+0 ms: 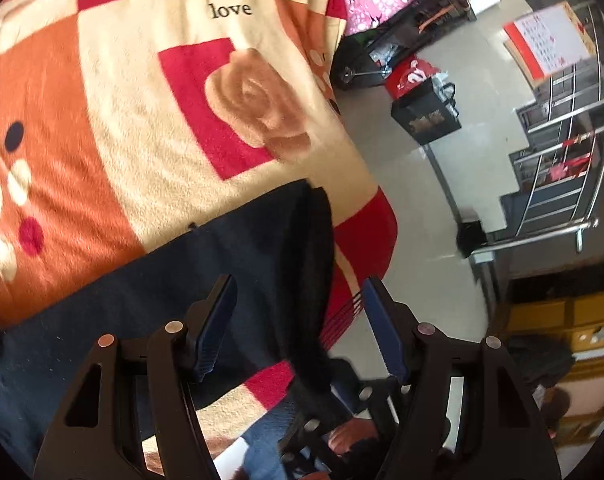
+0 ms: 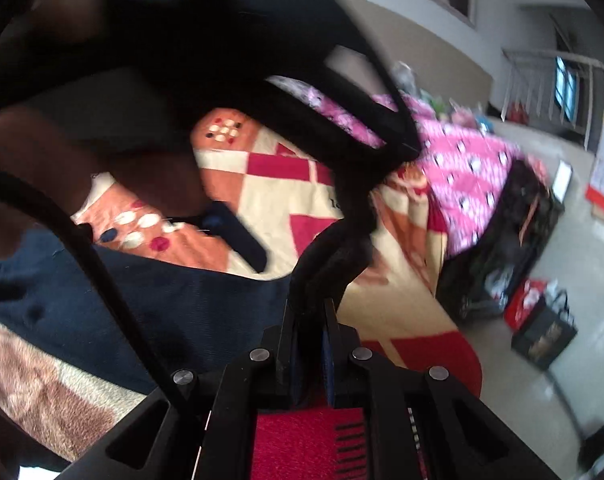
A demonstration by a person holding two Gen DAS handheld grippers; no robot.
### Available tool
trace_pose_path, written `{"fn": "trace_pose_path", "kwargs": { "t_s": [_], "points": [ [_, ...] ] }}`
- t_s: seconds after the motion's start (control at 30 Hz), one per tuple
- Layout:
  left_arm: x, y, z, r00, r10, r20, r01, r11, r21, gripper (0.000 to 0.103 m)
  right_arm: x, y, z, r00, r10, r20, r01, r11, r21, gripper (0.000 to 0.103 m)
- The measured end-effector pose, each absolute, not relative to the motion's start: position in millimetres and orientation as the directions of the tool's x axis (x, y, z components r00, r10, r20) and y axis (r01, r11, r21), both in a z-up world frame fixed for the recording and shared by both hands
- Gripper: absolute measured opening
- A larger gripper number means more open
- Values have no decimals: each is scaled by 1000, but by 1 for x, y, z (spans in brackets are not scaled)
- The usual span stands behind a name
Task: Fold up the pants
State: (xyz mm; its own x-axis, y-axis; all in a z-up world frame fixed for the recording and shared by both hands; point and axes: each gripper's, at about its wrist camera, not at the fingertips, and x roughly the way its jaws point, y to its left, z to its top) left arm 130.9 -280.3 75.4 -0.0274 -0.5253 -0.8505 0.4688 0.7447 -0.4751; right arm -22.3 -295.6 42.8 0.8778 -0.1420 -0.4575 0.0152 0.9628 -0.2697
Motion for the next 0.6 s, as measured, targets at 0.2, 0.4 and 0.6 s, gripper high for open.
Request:
{"fn": "trace_pose_path", "kwargs": {
  "t_s": [0.2,0.4,0.6],
  "points": [
    [140,-272,69,3,-450,-893,455,796,-400,65,-26,-286,42,894,-114,-433,-32,948,-316,9],
    [145,-259,64,15,-444,-896,436,809,-394,64,-29,-281,38,905,-90,-416,-73,930,-359,9],
    [140,-234,71,60,-507,-860,440,786,-433,9,-28,-274,40,906,-83,-414,-85,924,-372,9]
  ]
}}
